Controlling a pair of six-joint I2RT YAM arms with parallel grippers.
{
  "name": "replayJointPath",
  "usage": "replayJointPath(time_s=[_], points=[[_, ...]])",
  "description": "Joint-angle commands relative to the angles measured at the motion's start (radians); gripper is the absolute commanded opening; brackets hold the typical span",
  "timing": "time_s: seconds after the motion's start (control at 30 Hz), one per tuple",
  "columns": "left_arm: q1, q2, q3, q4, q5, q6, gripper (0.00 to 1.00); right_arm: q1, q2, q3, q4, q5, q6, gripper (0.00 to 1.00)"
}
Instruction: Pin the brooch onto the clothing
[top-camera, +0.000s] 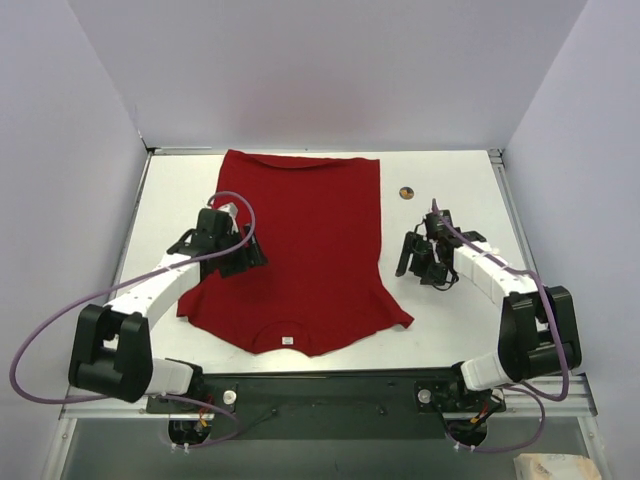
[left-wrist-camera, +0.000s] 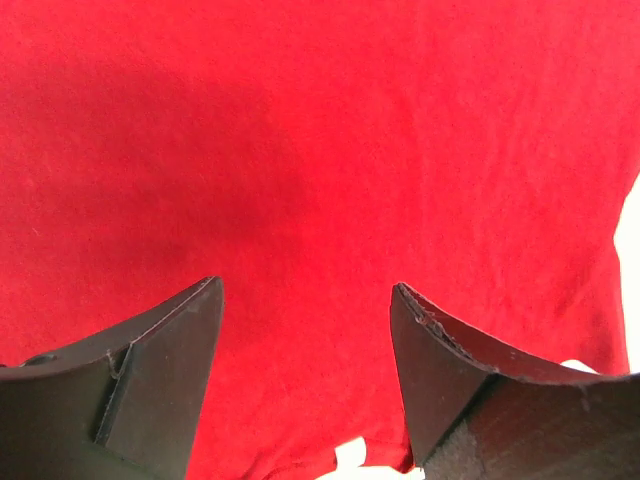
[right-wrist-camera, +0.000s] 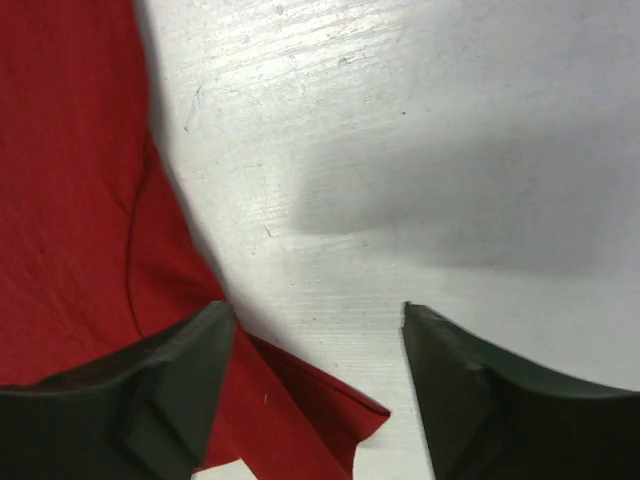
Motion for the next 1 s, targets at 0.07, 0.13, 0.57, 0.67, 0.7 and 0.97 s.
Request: replayJointPath(time_s=[0.07,0.13,0.57,0.67,0.7,0.97], points=[[-0.097,-0.127,-0.061,0.011,-0.052,-0.013,0.76,-0.002,-0.024,-0.042,-0.092,0.015,0.045,0.49],[-0.115,-0.135,-0.083,0.004,-0.052,-0.016,0.76,0.028,-0.018,-0.064,-0.092,0.006,0.05,0.49],[-0.141,-0.144,-0.146,0.008,-0.067,-0.017,0.75,0.185,-0.016,-0.061,-0.124,0.004,0.064,0.51],[-0.146,-0.14,-0.156,0.021,-0.066,-0.02,0.75,0.196,-0.01,-0.061,-0.136,0.018,0.056,0.54],[-0.149,-0.132,-0.159,0.026,-0.066,-0.022,0.75,0.199,-0.004,-0.062,-0.142,0.02,0.056,0.54],[-0.16,-0.105,-0.158,0.023,-0.081,-0.016,0.75,0.311,0.08,-0.042,-0.211,0.132,0.082,0.45]])
